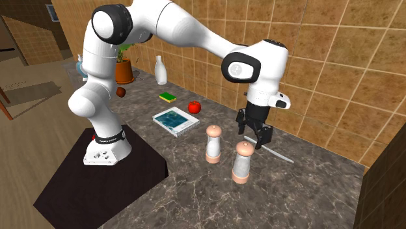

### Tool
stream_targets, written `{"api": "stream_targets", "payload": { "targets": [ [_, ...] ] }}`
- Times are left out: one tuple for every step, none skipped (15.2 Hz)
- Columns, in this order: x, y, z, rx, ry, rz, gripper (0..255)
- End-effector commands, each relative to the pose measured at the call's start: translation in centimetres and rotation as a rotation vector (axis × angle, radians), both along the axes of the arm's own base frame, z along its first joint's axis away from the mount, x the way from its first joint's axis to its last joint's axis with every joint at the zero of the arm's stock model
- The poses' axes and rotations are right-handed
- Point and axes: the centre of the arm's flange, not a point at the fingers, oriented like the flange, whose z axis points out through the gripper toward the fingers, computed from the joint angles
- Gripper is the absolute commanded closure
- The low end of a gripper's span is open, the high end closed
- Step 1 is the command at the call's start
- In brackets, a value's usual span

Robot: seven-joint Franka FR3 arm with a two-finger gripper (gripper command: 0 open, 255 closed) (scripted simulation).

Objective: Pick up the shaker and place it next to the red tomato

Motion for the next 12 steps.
{"api": "stream_targets", "payload": {
  "targets": [
    [0.1, -0.1, -0.9, 0.0, 0.0, 0.001, 0],
    [0.1, -0.1, -1.4, 0.0, 0.0, 0.001, 0],
    [0.0, -0.1, -2.0, 0.0, 0.0, 0.001, 0],
    [0.0, -0.1, -2.5, 0.0, 0.0, 0.001, 0],
    [-0.1, -0.1, -3.3, 0.0, 0.0, 0.001, 0],
    [-0.1, -0.1, -3.3, 0.0, 0.0, 0.001, 0],
    [-0.1, -0.1, -3.3, 0.0, 0.0, 0.001, 0],
    [-0.1, -0.1, -3.3, 0.0, 0.0, 0.001, 0],
    [-0.1, -0.1, -3.3, 0.0, 0.0, 0.001, 0],
    [-0.1, -0.1, -3.3, 0.0, 0.0, 0.001, 0],
    [-0.1, -0.1, -3.3, 0.0, 0.0, 0.001, 0],
    [-0.1, -0.1, -3.3, 0.0, 0.0, 0.001, 0]
  ]
}}
